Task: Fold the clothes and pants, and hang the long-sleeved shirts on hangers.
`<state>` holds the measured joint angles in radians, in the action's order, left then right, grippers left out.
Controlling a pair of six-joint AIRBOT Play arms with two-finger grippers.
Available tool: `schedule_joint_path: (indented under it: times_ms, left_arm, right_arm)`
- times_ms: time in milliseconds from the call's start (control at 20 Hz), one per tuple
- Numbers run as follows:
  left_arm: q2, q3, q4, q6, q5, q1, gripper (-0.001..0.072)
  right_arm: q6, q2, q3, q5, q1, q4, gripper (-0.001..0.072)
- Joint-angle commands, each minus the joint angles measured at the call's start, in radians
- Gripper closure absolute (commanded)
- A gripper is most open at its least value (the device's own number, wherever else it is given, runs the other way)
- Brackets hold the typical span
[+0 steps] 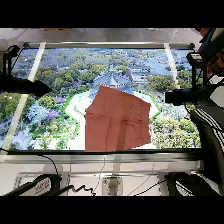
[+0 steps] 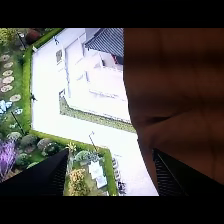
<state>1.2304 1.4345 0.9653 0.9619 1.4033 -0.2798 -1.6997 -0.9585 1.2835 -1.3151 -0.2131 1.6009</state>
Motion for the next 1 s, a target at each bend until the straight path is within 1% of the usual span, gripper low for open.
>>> schedule_joint_path:
  times_ms: [0, 150, 250, 300, 350, 450, 500, 550, 600, 650, 700, 750, 800, 850, 900, 950]
  left_arm:
    - [-0.001, 0.001, 0.000, 0.000, 0.000, 0.000, 0.0148]
    - [-0.001, 0.001, 0.000, 0.000, 0.000, 0.000, 0.0149]
    - [-0.001, 0.001, 0.000, 0.000, 0.000, 0.000, 0.0148]
    - [-0.001, 0.001, 0.000, 0.000, 0.000, 0.000, 0.0149]
    - [-0.001, 0.001, 0.000, 0.000, 0.000, 0.000, 0.0149]
    - [-0.001, 0.001, 0.000, 0.000, 0.000, 0.000, 0.0149]
    - [-0.001, 0.001, 0.000, 0.000, 0.000, 0.000, 0.0148]
    - [-0.001, 0.001, 0.000, 0.000, 0.000, 0.000, 0.0149]
    - [-0.001, 0.001, 0.000, 0.000, 0.000, 0.000, 0.0148]
    - [-0.001, 0.001, 0.000, 0.000, 0.000, 0.000, 0.0148]
    - [-0.001, 0.001, 0.000, 0.000, 0.000, 0.000, 0.0148]
    - [-0.001, 0.001, 0.000, 0.000, 0.000, 0.000, 0.0149]
    - [-0.001, 0.001, 0.000, 0.000, 0.000, 0.000, 0.0149]
    - [-0.001, 0.001, 0.000, 0.000, 0.000, 0.000, 0.0149]
    - [-0.001, 0.001, 0.000, 0.000, 0.000, 0.000, 0.0149]
    - [-0.001, 0.001, 0.000, 0.000, -0.001, 0.000, 0.0149]
  right_arm:
    - [0.000, -0.001, 0.000, 0.026, -0.001, 0.000, 0.0684]
    - [0.013, -0.002, 0.000, 0.064, 0.000, 0.014, 0.0684]
    - [0.148, -0.013, -0.003, 0.058, 0.018, 0.083, 0.0685]
    - [0.225, -0.027, -0.009, 0.020, 0.047, 0.102, 0.0685]
    - [0.271, -0.043, -0.023, -0.031, 0.087, 0.104, 0.0686]
    - [0.320, -0.080, -0.096, -0.170, 0.200, 0.082, 0.0686]
    - [0.345, -0.088, -0.164, -0.203, 0.268, 0.027, 0.0687]
    - [0.361, -0.086, -0.243, -0.199, 0.332, -0.077, 0.0687]
    - [0.414, -0.084, -0.329, -0.190, 0.389, -0.225, 0.0687]
    - [0.521, -0.085, -0.426, -0.195, 0.436, -0.399, 0.0687]
    - [0.617, -0.085, -0.519, -0.193, 0.465, -0.537, 0.0687]
    - [0.645, -0.085, -0.599, -0.167, 0.470, -0.612, 0.0685]
    - [0.639, -0.085, -0.672, -0.111, 0.470, -0.651, 0.0648]
    - [0.612, -0.085, -0.726, -0.051, 0.468, -0.682, 0.0475]
    - [0.568, -0.085, -0.771, 0.010, 0.468, -0.704, 0.0260]
    - [0.528, -0.085, -0.798, 0.064, 0.468, -0.708, 0.0227]
